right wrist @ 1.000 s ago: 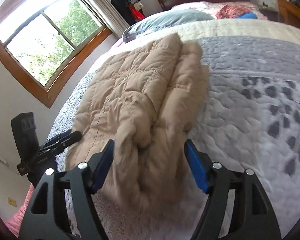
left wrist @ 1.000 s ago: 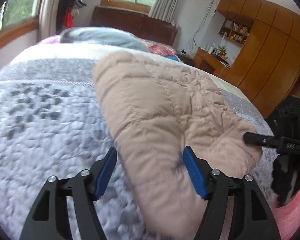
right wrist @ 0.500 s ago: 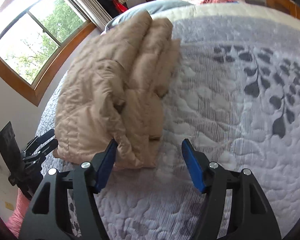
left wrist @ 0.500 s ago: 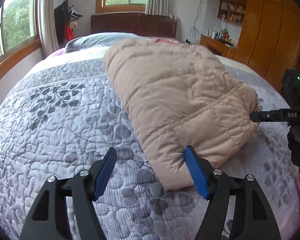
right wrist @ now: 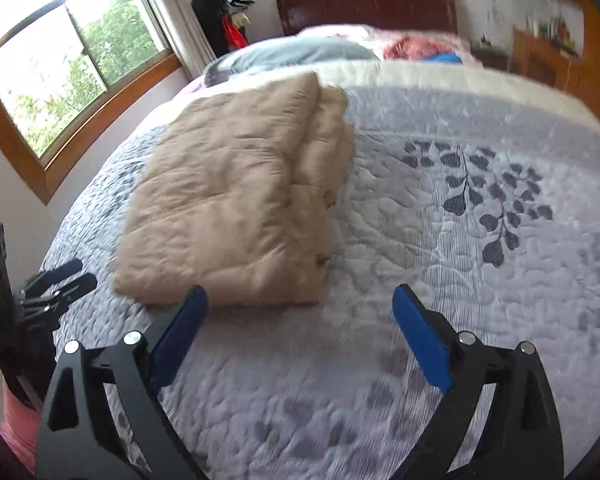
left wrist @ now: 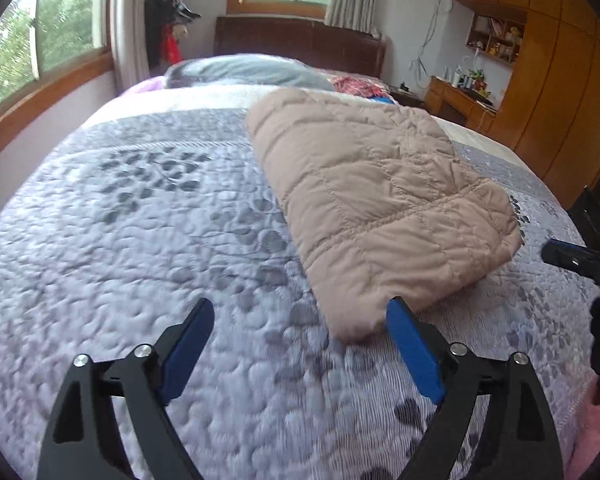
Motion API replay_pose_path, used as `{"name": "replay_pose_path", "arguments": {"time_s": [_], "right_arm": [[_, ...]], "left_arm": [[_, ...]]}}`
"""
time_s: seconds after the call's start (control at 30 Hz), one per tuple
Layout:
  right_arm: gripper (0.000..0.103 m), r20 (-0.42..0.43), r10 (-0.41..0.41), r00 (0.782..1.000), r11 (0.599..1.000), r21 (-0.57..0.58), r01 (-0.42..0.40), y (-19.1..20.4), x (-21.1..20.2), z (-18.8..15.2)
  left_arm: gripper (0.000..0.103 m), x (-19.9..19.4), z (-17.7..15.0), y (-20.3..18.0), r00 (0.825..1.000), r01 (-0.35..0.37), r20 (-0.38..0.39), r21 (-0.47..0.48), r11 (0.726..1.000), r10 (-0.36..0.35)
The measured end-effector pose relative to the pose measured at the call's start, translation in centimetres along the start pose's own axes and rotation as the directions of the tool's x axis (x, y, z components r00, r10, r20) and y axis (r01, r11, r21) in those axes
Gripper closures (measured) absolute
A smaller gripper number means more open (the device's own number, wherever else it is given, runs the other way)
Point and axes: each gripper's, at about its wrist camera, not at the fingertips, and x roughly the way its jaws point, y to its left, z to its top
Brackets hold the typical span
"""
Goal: Fold large clothes
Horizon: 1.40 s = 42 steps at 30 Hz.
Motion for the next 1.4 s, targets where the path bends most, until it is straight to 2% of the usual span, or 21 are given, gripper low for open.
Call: {"name": "replay_pose_path", "arguments": {"time_s": [0.07, 0.17, 0.27, 0.57, 0.9, 1.2, 1.4], "right_arm": [[0.005, 0.002, -0.006, 1.0, 1.0, -0.007, 0.006, 1.3, -1.2, -1.0], [0.005, -0.018, -0.057, 0.998, 0.998, -0.01, 0.057, 2.9, -2.3, -2.1], [0.005, 0.007, -0.093, 0.996, 0.996, -0.016, 0.093, 4.1, -3.5, -4.0], [0.005, 0.058, -0.163, 0.985, 0.986, -0.024, 0.165, 7.1, -7.4, -7.4], [0.005, 0.067, -0.191, 0.979, 0.982, 0.003, 0.191, 8.7, -9.3, -10.2], [0.005, 0.076, -0.23, 0.97, 0.973, 0.005, 0.23, 9.1, -9.6, -10.7], [0.005, 0.061, -0.218, 0.974, 0.976, 0.006, 0.218, 8.9, -9.0, -10.6]], "left_arm": [[0.007, -1.4, -0.6, -0.2, 1.0, -0.028, 0.012, 0.002, 1.0, 0.028], [0.006, -3.6, -1.5, -0.6, 0.998, -0.064, 0.027, 0.014, 0.998, 0.064], [0.005, -5.7, -2.3, -0.9, 0.994, -0.103, 0.049, 0.02, 0.995, 0.102], [0.004, -10.1, -4.5, -0.8, 0.988, -0.13, 0.079, -0.004, 0.991, 0.13], [0.004, -12.6, -6.4, -1.4, 0.982, -0.155, 0.112, 0.007, 0.988, 0.153], [0.004, -12.9, -7.2, -1.8, 0.986, -0.135, 0.099, 0.017, 0.991, 0.132], [0.004, -12.8, -7.3, -2.1, 0.987, -0.135, 0.094, 0.028, 0.991, 0.131]]}}
